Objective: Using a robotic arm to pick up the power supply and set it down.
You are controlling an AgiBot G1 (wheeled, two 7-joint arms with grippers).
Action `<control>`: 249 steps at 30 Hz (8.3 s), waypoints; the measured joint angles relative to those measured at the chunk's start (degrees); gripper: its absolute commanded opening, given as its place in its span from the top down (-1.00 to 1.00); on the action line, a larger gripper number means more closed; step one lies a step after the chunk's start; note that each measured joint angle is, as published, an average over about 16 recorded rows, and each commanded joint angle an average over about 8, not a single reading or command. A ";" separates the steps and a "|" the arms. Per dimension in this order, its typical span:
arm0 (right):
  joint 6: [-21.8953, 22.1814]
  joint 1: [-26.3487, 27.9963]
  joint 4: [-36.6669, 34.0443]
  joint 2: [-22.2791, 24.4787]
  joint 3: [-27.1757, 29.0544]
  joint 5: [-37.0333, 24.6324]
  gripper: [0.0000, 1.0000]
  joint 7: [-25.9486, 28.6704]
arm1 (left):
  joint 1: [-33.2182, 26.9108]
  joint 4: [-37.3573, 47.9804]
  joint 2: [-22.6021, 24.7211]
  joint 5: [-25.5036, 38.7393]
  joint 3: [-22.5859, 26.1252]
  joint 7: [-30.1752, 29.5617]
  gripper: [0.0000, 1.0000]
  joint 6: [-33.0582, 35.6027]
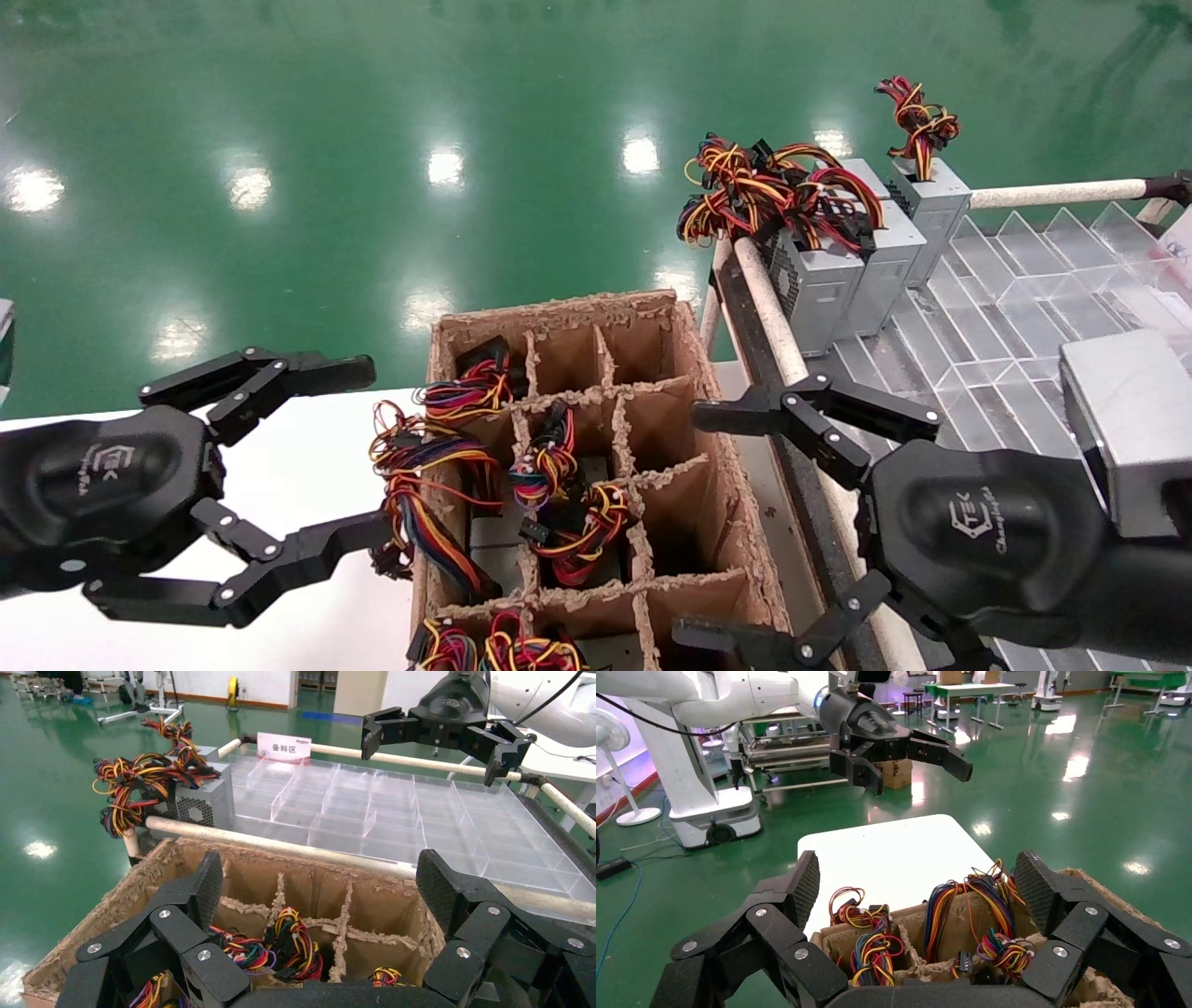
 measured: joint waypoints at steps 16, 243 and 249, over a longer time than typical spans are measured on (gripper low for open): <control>3.71 6.47 -0.92 -5.11 -5.49 -14.69 -1.00 -2.90 | 0.00 0.00 0.00 0.00 0.00 0.00 1.00 0.00; 15.15 33.47 -0.93 -6.40 -11.93 -51.46 -1.00 -0.47 | 0.00 0.00 0.00 0.00 0.00 0.00 1.00 0.00; 14.94 32.86 -0.70 -6.00 -10.16 -47.26 -1.00 -0.72 | 0.00 0.00 0.00 0.00 0.00 0.00 1.00 0.00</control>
